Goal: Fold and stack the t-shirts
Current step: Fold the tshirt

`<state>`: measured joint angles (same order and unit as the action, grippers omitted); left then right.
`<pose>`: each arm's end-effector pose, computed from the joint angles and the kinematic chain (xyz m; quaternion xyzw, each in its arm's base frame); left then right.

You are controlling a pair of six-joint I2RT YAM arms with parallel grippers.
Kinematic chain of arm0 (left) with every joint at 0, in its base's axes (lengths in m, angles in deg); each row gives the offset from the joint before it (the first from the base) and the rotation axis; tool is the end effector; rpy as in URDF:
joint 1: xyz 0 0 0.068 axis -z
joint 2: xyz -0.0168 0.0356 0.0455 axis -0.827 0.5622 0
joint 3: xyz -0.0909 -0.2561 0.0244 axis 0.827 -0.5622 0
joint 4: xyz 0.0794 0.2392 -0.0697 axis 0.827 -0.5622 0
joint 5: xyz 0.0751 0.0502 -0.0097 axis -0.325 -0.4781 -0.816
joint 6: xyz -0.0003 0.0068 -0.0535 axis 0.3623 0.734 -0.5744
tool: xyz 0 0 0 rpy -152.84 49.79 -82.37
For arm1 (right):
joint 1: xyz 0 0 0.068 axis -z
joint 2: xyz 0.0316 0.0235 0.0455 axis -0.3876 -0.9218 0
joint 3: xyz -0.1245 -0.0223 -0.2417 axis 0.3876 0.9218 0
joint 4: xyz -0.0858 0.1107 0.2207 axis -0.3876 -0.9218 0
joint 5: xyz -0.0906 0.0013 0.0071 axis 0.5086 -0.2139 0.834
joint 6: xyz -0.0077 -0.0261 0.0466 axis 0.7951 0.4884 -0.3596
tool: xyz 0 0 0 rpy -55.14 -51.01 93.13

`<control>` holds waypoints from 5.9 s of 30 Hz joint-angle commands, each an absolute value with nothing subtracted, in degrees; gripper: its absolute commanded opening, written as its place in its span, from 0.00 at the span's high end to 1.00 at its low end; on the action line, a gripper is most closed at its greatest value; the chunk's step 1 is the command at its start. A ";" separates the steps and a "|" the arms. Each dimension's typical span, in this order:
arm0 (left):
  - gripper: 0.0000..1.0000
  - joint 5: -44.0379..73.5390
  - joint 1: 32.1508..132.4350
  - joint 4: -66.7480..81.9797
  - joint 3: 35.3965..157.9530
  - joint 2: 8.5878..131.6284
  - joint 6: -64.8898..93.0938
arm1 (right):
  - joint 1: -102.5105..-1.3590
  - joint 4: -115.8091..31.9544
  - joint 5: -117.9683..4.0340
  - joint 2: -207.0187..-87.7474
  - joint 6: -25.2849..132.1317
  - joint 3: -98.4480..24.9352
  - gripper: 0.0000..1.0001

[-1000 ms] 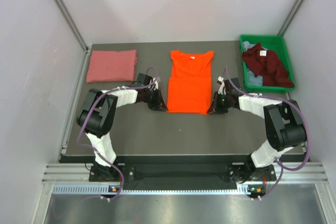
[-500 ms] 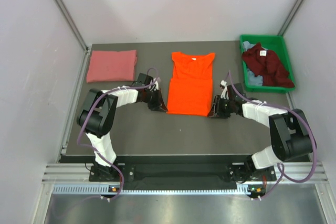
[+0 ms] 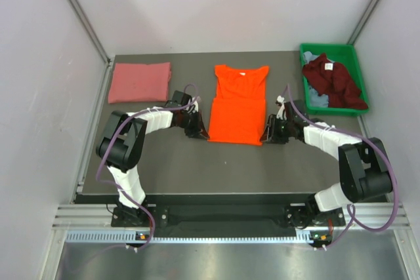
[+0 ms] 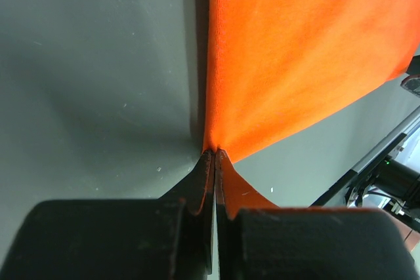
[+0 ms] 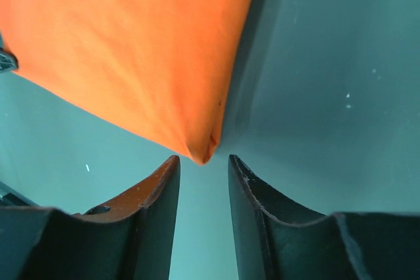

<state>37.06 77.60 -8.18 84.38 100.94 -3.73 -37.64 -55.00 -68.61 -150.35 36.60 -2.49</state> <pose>0.3262 -0.1500 0.1404 0.0061 0.9344 -0.3373 0.1147 0.2609 0.0812 0.1644 0.0241 0.9446 0.2454 0.2166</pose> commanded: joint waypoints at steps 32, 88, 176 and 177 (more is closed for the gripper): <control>1.00 34.53 78.29 -8.20 80.67 97.45 -6.40 | -36.87 -47.04 -65.41 -144.09 32.55 7.33 1.00; 0.68 25.04 87.88 -15.40 78.57 86.28 -11.50 | -38.28 -64.80 -62.42 -136.52 29.39 3.63 0.64; 1.00 22.50 97.72 -8.19 65.45 75.83 -25.38 | -40.03 -74.20 -60.84 -115.26 25.61 12.52 1.00; 1.00 21.79 97.80 -9.50 66.42 75.22 -25.12 | -40.12 -74.81 -60.49 -114.82 25.70 11.81 1.00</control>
<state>24.90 97.73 -4.09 63.88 77.94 -24.47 -39.39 -70.92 -62.63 -116.54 25.67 14.21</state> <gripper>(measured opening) 0.012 0.010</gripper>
